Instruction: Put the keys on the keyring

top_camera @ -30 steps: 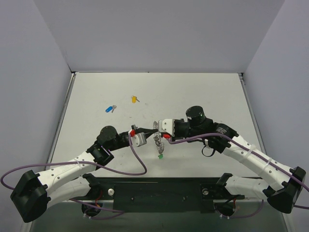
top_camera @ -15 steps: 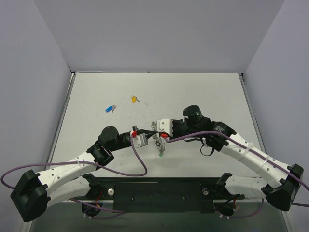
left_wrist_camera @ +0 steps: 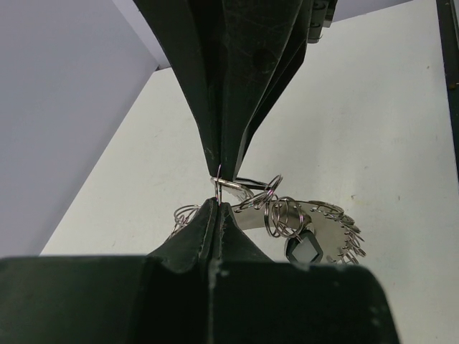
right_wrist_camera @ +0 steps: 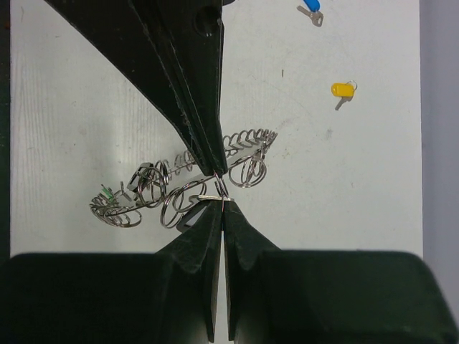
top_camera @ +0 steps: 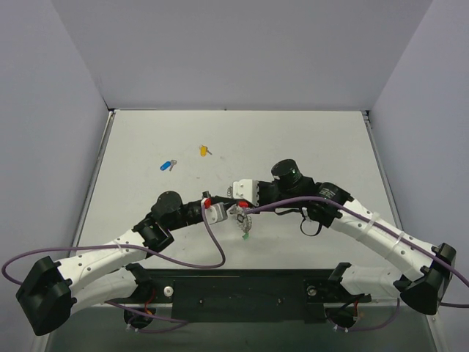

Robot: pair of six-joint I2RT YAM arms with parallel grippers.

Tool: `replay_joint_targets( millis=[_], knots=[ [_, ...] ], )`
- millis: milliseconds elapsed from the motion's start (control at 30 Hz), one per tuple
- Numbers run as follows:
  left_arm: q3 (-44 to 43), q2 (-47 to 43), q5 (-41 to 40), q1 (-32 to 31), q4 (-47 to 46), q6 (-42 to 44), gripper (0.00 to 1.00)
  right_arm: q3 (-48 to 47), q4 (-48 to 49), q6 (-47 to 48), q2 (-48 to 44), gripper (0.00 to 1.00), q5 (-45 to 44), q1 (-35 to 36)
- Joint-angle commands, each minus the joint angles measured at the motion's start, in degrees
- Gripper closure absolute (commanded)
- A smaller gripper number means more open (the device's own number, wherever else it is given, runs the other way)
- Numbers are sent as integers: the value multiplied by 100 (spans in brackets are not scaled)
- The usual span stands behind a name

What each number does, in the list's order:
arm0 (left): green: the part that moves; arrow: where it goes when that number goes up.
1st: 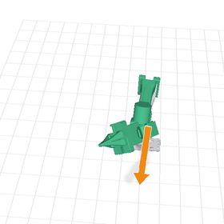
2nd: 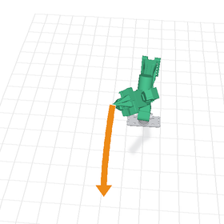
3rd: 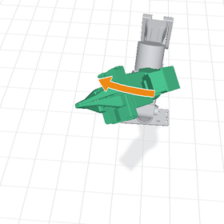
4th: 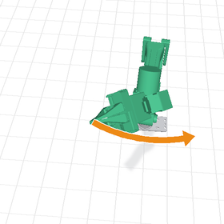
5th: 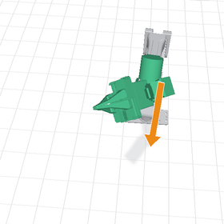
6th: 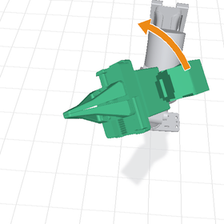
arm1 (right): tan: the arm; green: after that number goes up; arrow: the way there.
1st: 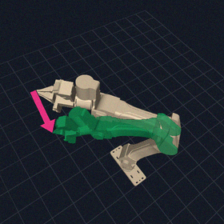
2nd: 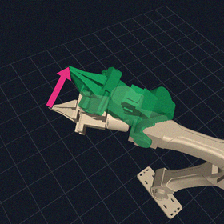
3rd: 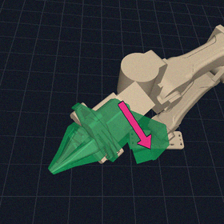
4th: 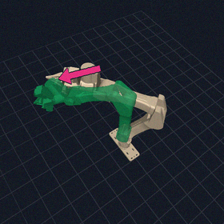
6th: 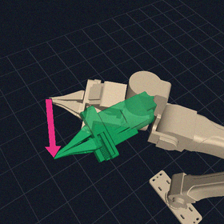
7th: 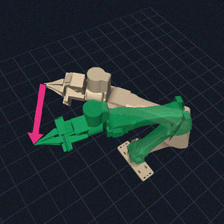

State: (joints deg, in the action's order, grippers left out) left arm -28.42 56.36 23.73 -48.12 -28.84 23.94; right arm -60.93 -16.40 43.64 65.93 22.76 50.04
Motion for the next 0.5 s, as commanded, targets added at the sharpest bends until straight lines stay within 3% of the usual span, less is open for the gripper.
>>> replay_joint_targets(
  millis=[0,467],
  knots=[
    [-453,15,194,-216,-429,67,100,-350,348,-145,130,100,167,216],
    [-532,103,27,-330,-377,-39,100,-648,216,-417,385,100,-325,550]
  ],
)
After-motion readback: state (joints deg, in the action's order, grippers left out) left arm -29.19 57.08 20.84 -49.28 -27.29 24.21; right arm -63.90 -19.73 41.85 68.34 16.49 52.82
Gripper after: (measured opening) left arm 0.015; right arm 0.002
